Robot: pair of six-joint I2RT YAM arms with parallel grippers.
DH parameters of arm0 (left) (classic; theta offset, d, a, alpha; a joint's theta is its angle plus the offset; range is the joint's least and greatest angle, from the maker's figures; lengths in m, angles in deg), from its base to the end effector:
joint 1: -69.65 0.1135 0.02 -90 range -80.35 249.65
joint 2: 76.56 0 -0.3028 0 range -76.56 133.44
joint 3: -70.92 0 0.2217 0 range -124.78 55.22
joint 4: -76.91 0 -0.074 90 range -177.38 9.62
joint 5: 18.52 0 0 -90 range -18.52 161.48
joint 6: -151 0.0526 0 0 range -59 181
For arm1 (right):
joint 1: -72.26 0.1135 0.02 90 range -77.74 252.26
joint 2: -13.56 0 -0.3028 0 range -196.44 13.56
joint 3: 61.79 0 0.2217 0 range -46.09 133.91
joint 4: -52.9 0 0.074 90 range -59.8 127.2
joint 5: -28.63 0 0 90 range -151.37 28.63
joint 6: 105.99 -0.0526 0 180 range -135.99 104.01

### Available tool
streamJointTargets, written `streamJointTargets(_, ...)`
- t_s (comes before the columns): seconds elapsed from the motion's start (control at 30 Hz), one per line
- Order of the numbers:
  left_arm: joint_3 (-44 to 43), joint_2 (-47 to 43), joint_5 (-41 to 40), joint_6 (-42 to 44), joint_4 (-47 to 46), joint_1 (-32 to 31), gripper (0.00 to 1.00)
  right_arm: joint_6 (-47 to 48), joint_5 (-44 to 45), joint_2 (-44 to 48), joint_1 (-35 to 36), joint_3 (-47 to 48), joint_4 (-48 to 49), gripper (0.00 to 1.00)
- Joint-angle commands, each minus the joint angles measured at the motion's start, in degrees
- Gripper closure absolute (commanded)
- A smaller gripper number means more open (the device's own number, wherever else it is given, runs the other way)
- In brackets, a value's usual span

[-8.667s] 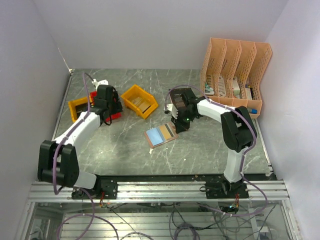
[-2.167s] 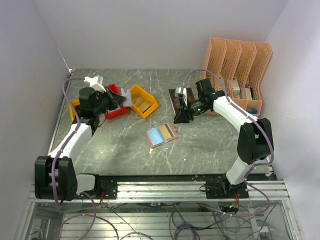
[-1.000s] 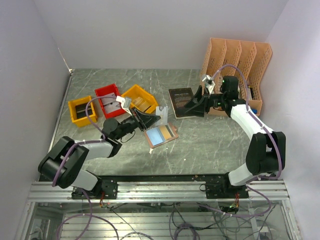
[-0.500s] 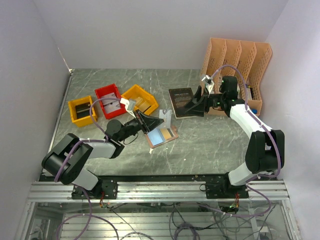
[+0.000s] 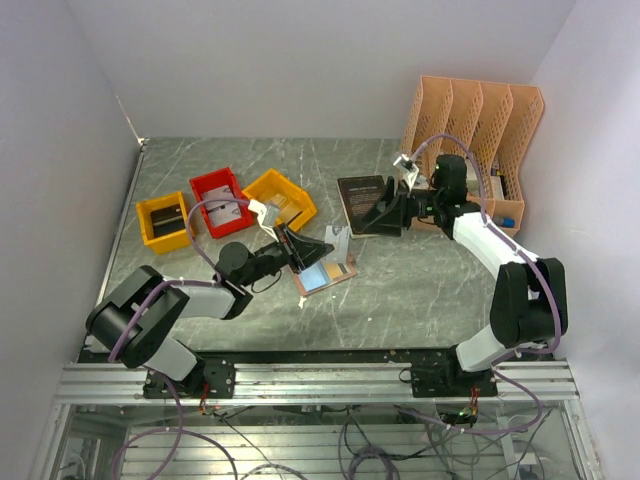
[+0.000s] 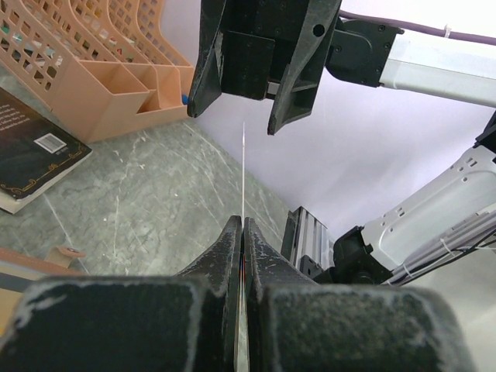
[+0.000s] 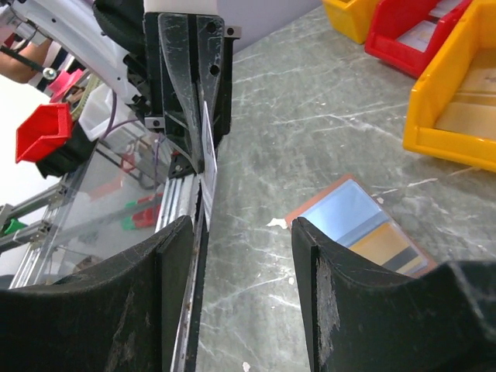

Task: Put the credit cards into the card holder
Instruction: Insert the credit card into the card holder.

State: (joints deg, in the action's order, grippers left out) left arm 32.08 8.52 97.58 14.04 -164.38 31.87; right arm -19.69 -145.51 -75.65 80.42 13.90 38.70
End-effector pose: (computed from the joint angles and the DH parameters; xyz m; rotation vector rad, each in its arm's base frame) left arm 0.1948 -0.1803 0.2865 0.3203 1.4773 -1.5197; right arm 0.2912 0.0946 0.3275 -0.9738 1.6312 1.6015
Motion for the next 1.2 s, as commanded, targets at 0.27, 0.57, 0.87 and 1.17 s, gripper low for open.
streamJointTargets(0.27, -2.57, 3.03, -1.18, 1.61, -6.18, -1.99, 0.93, -5.61, 2.59, -2.10, 6.44, -0.84, 5.13, 0.54)
streamJointTargets(0.57, -2.18, 2.90, -1.90, 2.68, -5.32, -2.04, 0.93, -6.64, 1.60, -3.53, 7.42, 0.22, 4.47, 0.79)
streamJointTargets(0.87, -2.15, 2.99, -2.79, 2.66, -4.53, -2.04, 0.93, -6.13, -1.10, -4.17, 7.61, 0.96, 3.81, 1.00)
streamJointTargets(1.17, -0.99, -0.01, -5.53, 4.43, 1.93, -2.04, 0.79, -1.74, -0.54, -4.18, 7.59, 2.23, -0.66, 1.00)
